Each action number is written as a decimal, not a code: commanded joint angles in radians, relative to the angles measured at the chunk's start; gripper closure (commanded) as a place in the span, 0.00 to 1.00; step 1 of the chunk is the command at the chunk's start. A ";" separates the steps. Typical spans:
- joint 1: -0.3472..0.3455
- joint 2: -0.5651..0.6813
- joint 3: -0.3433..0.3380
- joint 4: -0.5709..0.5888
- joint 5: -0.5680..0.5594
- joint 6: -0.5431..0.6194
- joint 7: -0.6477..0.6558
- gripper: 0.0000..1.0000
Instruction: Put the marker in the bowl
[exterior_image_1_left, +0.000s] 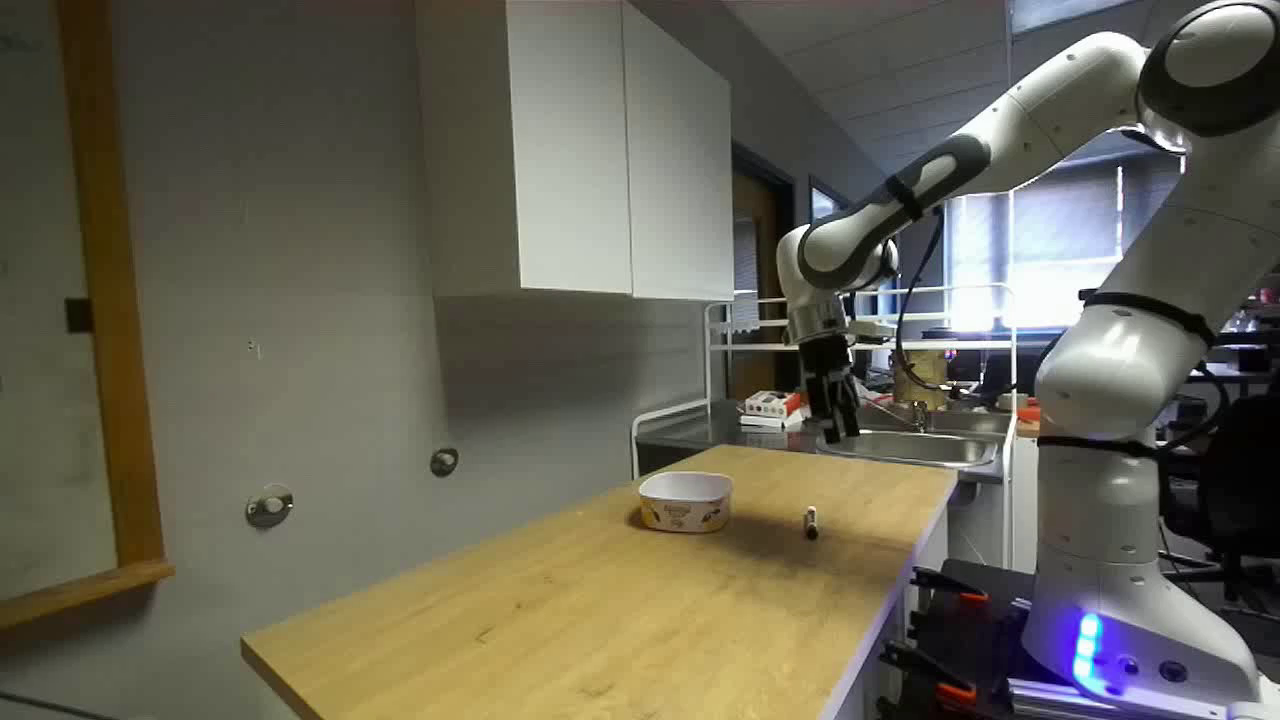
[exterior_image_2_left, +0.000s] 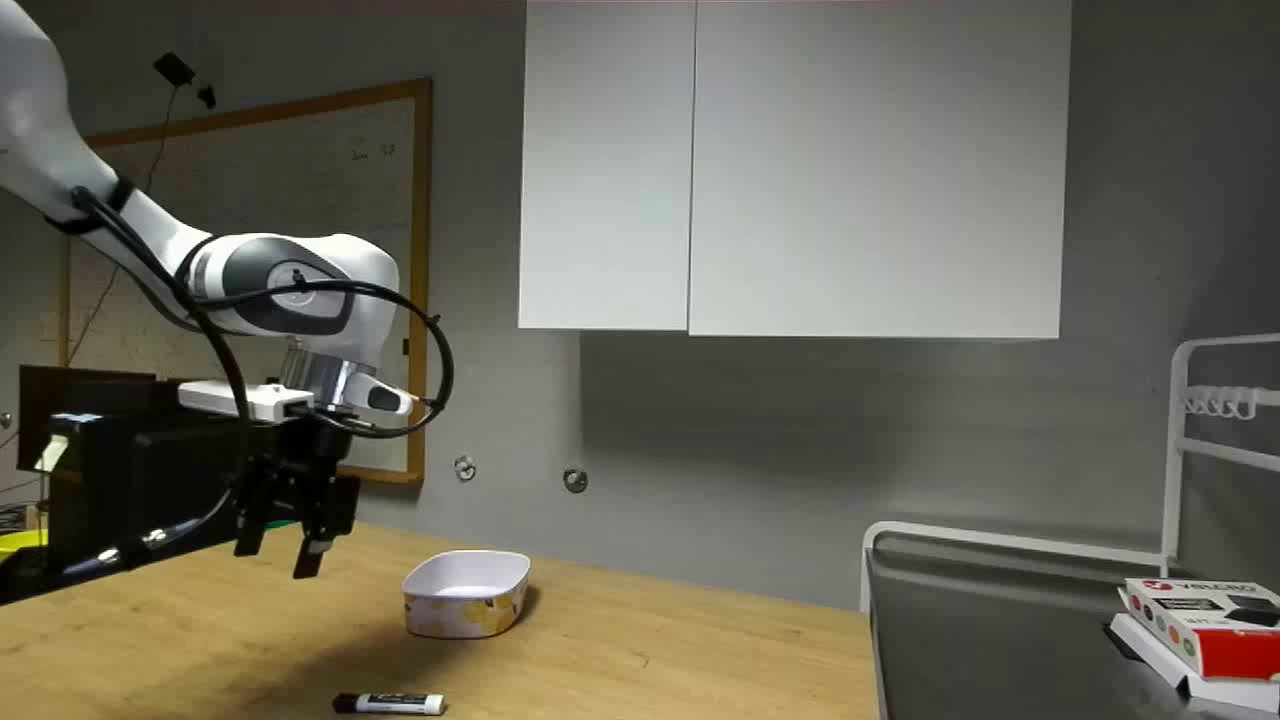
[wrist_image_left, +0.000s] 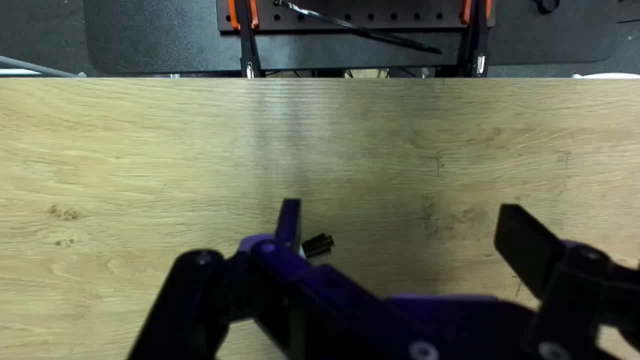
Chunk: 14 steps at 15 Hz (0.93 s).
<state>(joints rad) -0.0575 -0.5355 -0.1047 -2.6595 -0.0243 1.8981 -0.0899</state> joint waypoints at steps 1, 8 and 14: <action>-0.006 0.000 0.005 0.002 0.003 -0.003 -0.003 0.00; -0.006 0.000 0.005 0.002 0.003 -0.003 -0.002 0.00; -0.007 0.029 -0.008 0.023 0.035 -0.010 0.005 0.00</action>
<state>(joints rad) -0.0576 -0.5355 -0.1047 -2.6593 -0.0218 1.8981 -0.0897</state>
